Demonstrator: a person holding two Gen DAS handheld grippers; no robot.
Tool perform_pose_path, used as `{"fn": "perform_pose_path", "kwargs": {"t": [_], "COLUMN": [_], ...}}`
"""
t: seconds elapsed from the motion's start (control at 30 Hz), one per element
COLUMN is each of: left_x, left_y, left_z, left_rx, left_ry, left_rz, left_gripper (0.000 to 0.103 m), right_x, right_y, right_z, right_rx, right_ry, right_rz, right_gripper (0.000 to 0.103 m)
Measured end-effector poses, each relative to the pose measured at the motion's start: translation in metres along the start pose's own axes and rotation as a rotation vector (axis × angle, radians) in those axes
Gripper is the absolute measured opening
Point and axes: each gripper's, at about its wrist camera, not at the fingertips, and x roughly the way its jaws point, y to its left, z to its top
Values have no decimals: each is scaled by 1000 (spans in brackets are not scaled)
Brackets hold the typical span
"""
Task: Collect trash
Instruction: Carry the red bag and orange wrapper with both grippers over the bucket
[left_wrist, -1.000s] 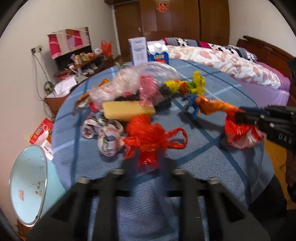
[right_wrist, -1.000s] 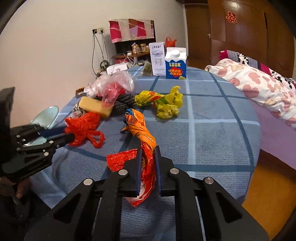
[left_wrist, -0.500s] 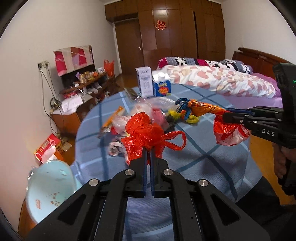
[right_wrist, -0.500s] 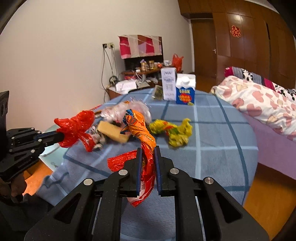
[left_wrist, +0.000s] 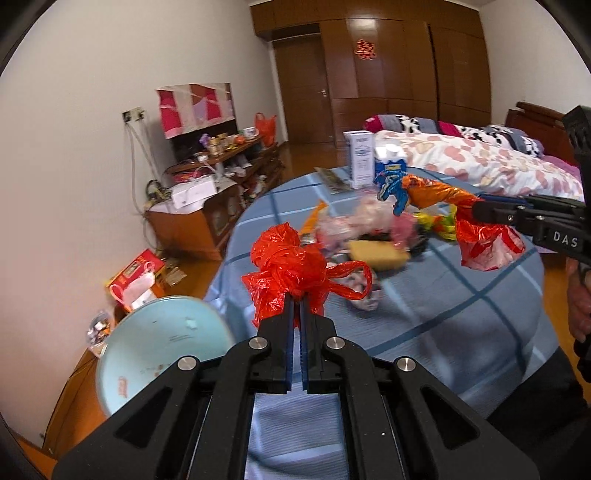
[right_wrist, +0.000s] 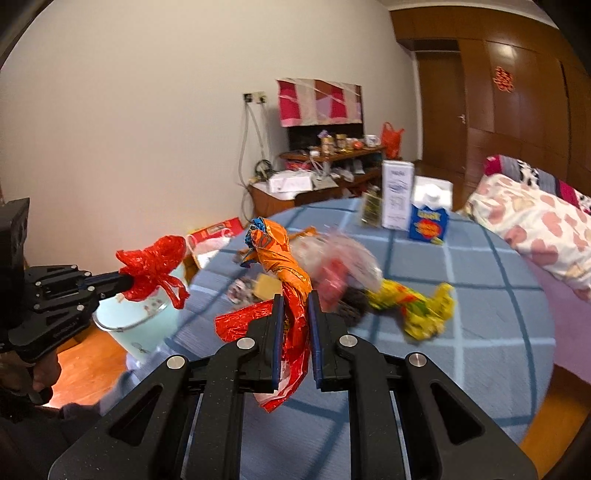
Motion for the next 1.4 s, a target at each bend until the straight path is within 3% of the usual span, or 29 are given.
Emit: {"fn": "perform_pose_path", "kwargs": {"t": [0.67,1.4], "left_x": [-3,-12], "left_y": [98,157], "left_z": [-39,-65], "left_rx": [-118,-203], "left_ry": [73,120], "left_rz": [198,295], "left_gripper": [2,2], "right_x": [75,140], "right_y": [78,131], "right_z": [35,46], "right_rx": [-119,-209], "right_ry": [47,95], "right_rz": [151,227], "right_gripper": [14,14]}}
